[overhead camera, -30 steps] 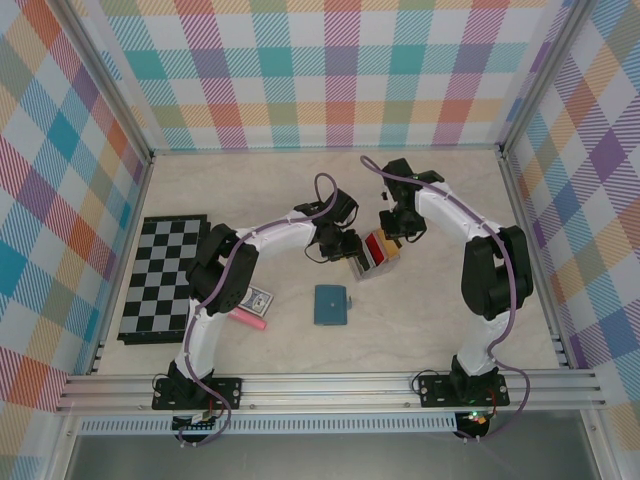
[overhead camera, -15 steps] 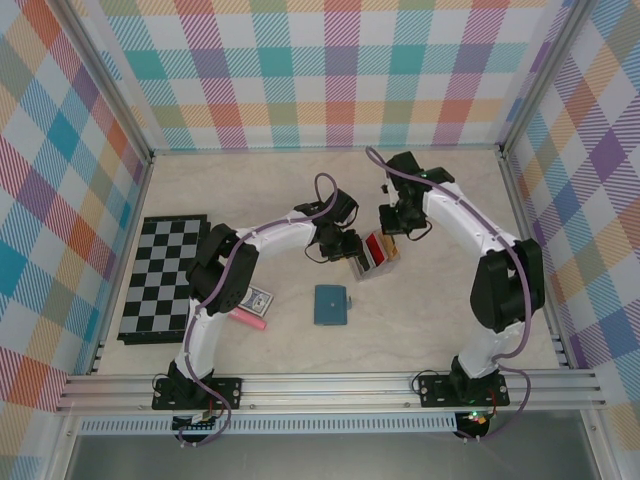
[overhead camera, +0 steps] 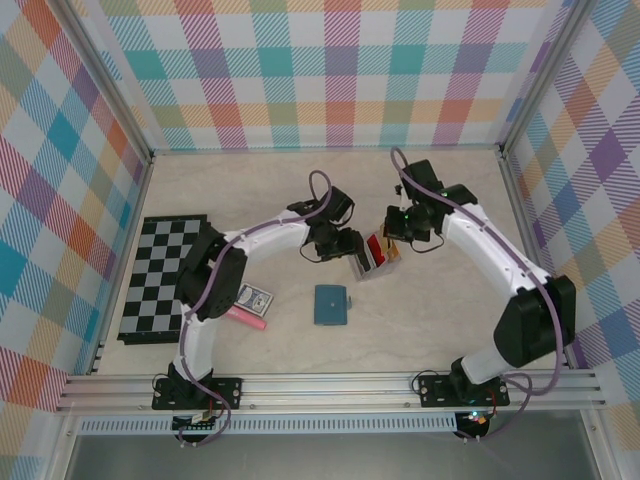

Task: Put the credit cards into the card holder
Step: Pick up the credit card from the storage box.

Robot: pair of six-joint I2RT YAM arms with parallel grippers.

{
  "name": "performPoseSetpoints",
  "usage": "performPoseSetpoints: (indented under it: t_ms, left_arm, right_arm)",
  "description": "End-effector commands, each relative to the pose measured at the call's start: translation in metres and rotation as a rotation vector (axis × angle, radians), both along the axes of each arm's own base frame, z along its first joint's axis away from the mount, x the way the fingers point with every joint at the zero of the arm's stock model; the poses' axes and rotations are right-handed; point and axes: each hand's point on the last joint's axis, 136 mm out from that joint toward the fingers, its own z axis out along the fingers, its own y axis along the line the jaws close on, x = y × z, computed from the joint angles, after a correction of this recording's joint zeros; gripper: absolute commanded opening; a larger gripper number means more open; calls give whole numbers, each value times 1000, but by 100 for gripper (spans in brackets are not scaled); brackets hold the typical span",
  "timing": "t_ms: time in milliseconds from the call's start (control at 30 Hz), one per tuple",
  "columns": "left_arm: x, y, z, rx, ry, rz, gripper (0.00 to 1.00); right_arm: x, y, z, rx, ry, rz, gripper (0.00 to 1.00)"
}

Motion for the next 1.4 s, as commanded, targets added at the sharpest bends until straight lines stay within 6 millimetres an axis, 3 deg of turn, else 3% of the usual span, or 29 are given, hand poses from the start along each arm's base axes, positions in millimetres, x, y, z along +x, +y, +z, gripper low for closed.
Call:
performPoseSetpoints:
  t_ms: [0, 133, 233, 500, 567, 833, 1000, 1233, 1367]
  left_arm:
    - [2, 13, 59, -159, -83, 55, 66]
    - [3, 12, 105, -489, -101, 88, 78]
    - [-4, 9, 127, -625, -97, 59, 82]
    - [-16, -6, 157, -800, -92, -47, 81]
    - [-17, -9, 163, -828, -89, -68, 75]
    - [-24, -9, 176, -870, -98, -105, 35]
    - [-24, -5, 180, -872, -106, -95, 2]
    - [-24, -3, 186, -900, -89, -124, 0]
    - [-27, -6, 191, -927, -70, -150, 0]
  right_arm:
    - [-4, 20, 30, 194, -61, -39, 4]
    - [-14, 36, 42, 360, -68, -34, 5]
    - [-19, 46, 50, 463, -70, -28, 5]
    - [-24, 65, 67, 633, -71, 24, 6]
    - [-24, 68, 69, 653, -66, 27, 6]
    - [-20, 68, 74, 727, -60, 24, 7]
    - [-19, 63, 70, 749, -39, 11, 10]
    - [-22, 69, 76, 815, -35, 95, 25]
    - [-20, 70, 80, 854, -31, 122, 25]
